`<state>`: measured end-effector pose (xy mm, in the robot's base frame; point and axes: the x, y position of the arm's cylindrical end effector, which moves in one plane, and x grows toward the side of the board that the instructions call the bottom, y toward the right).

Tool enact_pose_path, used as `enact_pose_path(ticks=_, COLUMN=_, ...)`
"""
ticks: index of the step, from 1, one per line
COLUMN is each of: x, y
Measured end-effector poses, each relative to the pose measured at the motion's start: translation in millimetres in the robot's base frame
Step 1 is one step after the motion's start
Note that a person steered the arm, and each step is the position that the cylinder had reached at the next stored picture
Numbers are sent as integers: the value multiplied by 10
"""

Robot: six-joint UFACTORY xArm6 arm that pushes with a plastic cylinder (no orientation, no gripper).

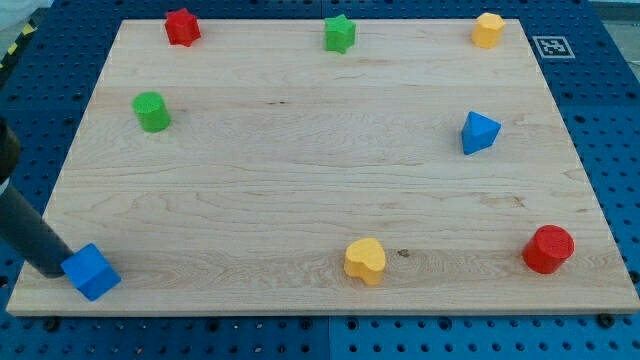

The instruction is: Touch the bottom left side of the blue cube

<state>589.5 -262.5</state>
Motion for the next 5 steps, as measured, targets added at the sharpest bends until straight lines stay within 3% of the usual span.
enact_pose_path(ticks=2, x=287, y=26)
enact_pose_path(ticks=5, x=285, y=288)
